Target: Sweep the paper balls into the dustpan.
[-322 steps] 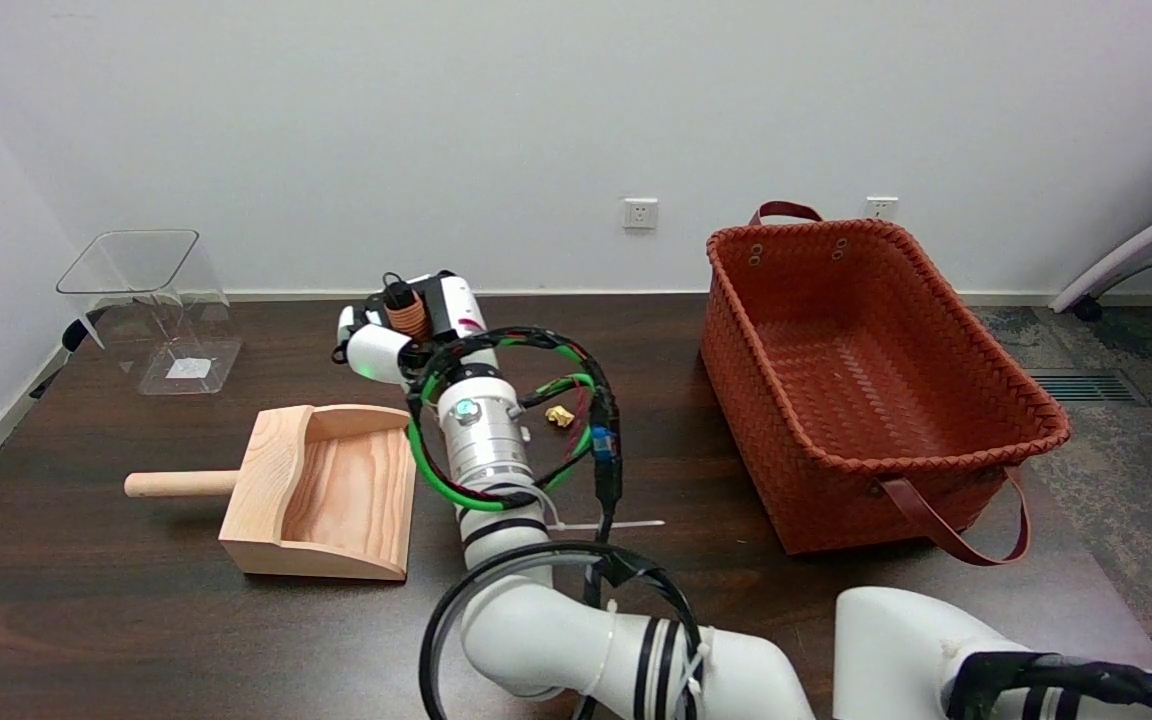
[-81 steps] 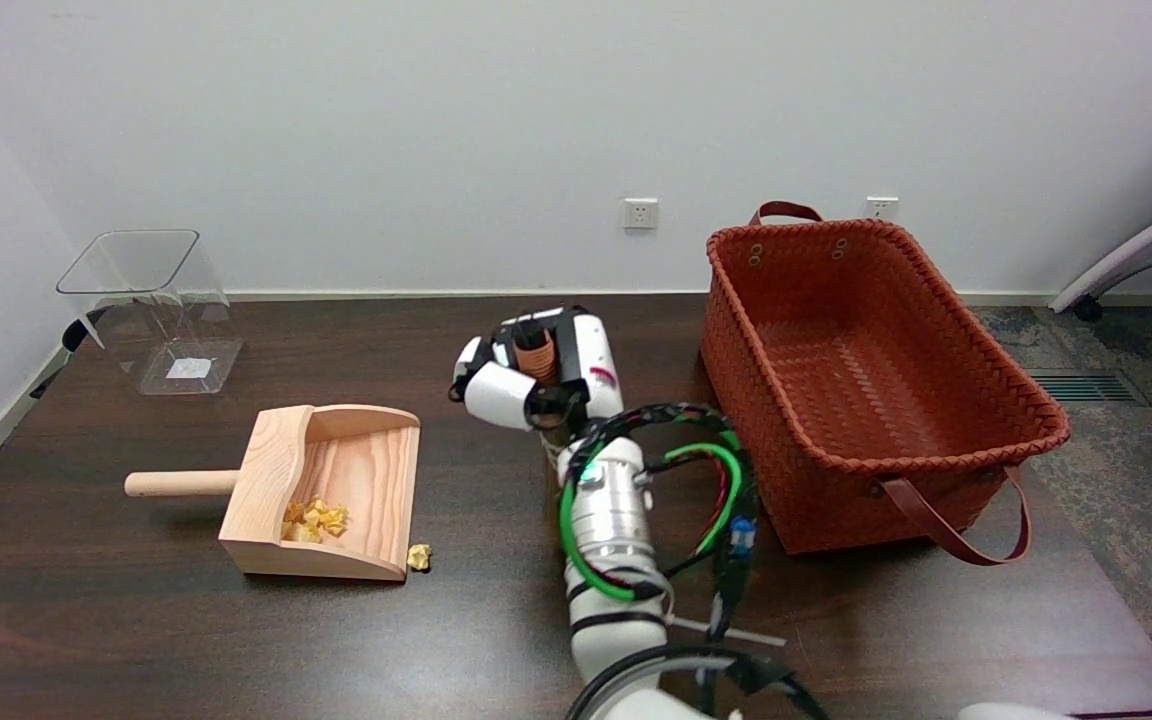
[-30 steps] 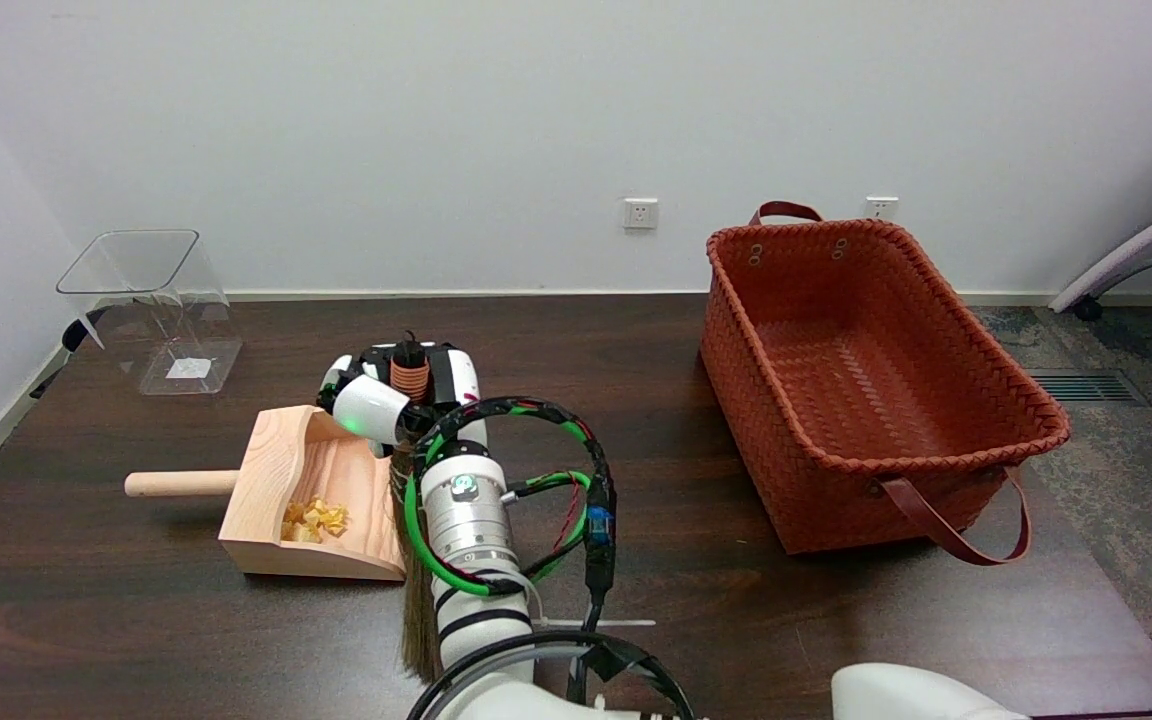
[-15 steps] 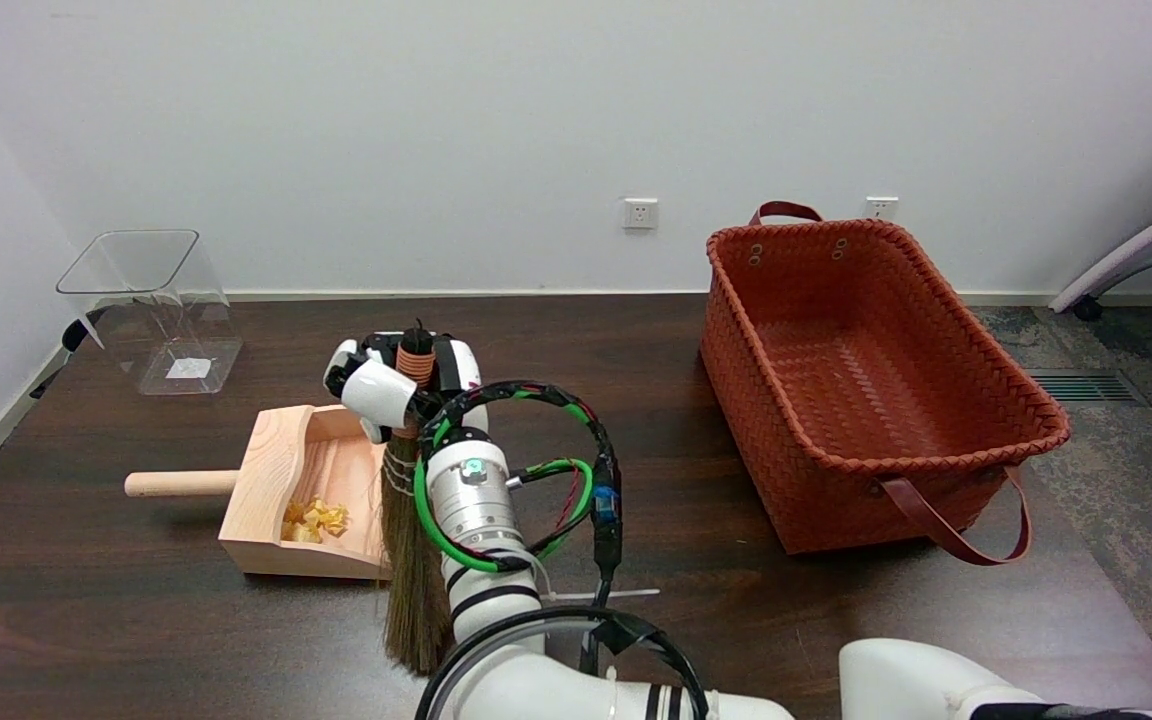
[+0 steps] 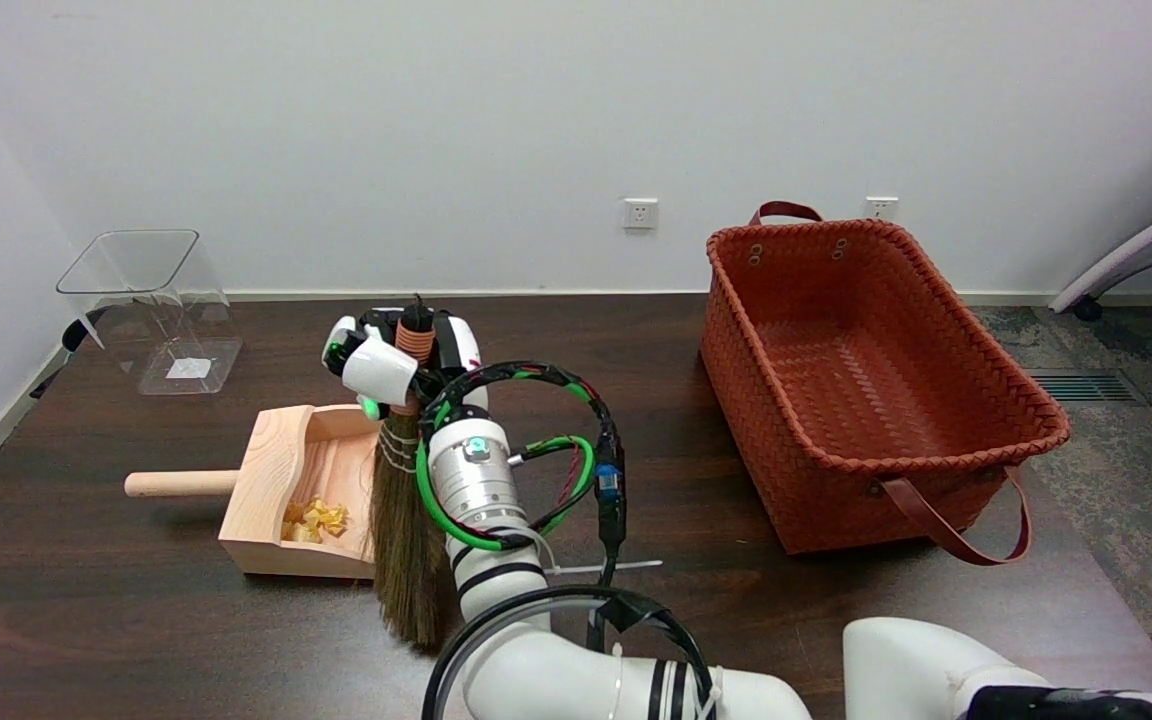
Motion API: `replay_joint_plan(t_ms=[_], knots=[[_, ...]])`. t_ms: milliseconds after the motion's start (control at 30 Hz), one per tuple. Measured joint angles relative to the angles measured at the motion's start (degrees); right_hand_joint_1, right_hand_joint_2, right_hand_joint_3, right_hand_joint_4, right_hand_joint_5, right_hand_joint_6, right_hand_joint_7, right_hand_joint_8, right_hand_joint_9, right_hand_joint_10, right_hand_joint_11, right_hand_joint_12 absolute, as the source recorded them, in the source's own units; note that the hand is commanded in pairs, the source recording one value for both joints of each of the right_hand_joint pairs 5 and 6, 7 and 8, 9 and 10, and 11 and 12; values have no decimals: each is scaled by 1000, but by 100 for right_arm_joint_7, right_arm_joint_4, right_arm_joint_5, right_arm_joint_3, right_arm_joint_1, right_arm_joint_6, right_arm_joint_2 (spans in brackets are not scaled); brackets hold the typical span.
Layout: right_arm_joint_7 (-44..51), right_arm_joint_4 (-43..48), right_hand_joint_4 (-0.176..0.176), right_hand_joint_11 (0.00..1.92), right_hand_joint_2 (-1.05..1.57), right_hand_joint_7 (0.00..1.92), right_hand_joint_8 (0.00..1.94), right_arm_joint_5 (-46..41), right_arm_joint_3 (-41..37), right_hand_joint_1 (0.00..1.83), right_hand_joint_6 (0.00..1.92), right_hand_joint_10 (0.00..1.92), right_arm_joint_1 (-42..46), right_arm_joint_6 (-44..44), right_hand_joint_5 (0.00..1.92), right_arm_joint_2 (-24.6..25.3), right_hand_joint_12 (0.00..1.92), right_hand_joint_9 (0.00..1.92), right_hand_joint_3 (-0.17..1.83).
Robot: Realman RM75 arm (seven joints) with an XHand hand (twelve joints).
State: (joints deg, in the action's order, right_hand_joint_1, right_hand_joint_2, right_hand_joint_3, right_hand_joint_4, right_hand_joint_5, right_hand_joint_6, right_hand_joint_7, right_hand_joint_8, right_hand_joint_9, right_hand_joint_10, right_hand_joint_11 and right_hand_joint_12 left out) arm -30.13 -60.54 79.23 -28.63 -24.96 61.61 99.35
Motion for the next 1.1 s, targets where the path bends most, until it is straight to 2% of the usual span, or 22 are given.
replay_joint_plan(t_ms=[1100], knots=[[-67, 96, 0, 1920, 394, 1920, 1920, 120, 4, 1140, 1920, 1920, -316, -258, 1920, -23, 1920, 1920, 1499]])
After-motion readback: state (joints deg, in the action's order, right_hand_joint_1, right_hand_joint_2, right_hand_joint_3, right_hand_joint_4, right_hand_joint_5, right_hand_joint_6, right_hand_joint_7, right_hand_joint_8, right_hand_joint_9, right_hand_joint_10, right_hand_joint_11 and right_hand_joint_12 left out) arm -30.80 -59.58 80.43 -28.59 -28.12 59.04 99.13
